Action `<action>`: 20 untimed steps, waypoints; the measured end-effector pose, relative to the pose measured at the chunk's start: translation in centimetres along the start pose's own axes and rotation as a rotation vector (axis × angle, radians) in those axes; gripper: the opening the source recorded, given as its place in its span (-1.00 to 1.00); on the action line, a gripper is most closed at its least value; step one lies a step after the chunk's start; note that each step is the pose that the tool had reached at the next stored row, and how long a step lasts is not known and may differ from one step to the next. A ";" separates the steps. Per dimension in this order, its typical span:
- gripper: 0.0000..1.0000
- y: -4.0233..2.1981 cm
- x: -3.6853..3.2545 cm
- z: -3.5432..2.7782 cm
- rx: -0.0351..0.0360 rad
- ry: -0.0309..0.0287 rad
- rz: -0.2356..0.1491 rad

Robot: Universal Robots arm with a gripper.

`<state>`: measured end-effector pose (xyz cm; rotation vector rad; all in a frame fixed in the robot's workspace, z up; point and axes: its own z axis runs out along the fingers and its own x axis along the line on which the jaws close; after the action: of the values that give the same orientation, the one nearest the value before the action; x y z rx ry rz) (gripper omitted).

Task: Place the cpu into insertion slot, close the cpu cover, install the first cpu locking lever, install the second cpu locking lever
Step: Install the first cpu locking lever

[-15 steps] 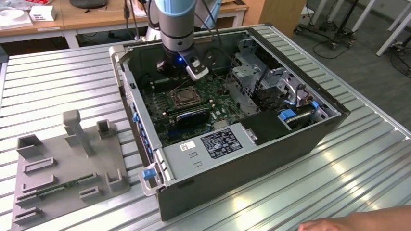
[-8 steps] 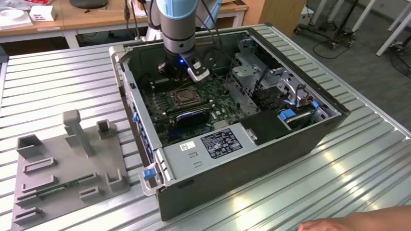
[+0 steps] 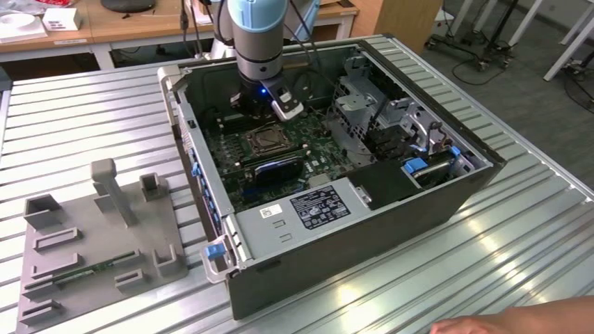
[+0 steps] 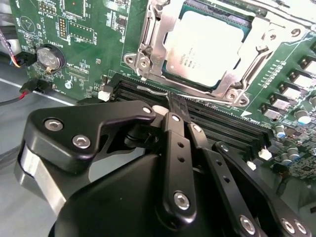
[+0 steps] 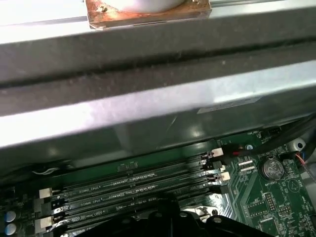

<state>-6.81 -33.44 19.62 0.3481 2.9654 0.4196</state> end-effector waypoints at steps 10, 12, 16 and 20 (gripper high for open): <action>-0.79 -0.18 0.04 0.61 0.0077 -0.0014 -0.001; -0.79 -0.18 0.04 0.61 0.0080 -0.0014 -0.001; -0.79 -0.16 0.04 0.59 0.0083 -0.0018 -0.002; -0.79 0.03 0.00 0.11 0.0088 -0.0018 -0.002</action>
<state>-6.79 -33.39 19.53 0.3467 2.9664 0.4060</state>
